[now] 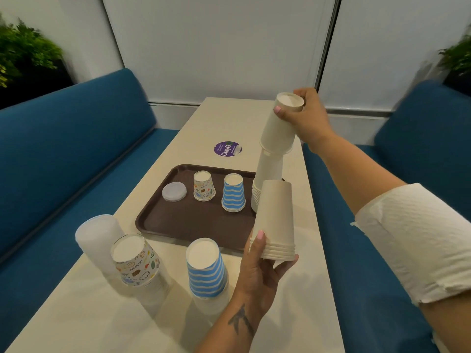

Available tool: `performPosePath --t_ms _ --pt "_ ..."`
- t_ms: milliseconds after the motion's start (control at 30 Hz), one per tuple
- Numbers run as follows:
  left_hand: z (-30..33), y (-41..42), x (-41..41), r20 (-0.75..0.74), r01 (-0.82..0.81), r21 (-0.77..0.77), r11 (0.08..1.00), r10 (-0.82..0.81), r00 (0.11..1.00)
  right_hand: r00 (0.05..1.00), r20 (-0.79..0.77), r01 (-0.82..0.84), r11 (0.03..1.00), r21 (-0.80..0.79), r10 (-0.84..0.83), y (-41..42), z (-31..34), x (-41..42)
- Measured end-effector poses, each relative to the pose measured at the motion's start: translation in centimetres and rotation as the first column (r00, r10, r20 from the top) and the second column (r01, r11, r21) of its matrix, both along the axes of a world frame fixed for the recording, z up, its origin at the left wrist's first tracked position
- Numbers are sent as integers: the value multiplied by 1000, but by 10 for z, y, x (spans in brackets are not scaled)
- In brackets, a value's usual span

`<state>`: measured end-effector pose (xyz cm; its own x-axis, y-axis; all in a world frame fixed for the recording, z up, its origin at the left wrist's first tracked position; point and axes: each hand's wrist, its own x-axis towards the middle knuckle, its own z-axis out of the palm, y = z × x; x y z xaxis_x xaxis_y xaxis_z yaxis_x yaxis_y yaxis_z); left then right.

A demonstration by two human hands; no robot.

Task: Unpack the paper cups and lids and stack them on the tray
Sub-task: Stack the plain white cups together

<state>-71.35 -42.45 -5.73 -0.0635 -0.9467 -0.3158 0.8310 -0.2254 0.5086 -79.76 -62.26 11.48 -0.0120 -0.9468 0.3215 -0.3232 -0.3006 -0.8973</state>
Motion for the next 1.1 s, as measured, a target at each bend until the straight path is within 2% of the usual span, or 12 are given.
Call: performPosePath --t_ms 367,767,867,1000,1100 --pt "-4 2 3 -1 10 19 1000 -10 1000 962 -270 -5 994 114 36 -13 -39 12" --pt "-4 5 4 -30 20 8 1000 -19 999 887 -440 -10 959 282 138 -5 -81 4" --pt "-2 5 3 -41 12 -9 1000 -13 999 914 -394 6 969 246 94 6 -74 1" --pt "4 3 -1 -43 1 -36 999 -2 999 970 -244 38 998 56 -23 34 -60 -8" --pt "10 2 -5 -37 -11 -50 999 9 999 982 -174 -58 991 121 79 60 -57 -17"
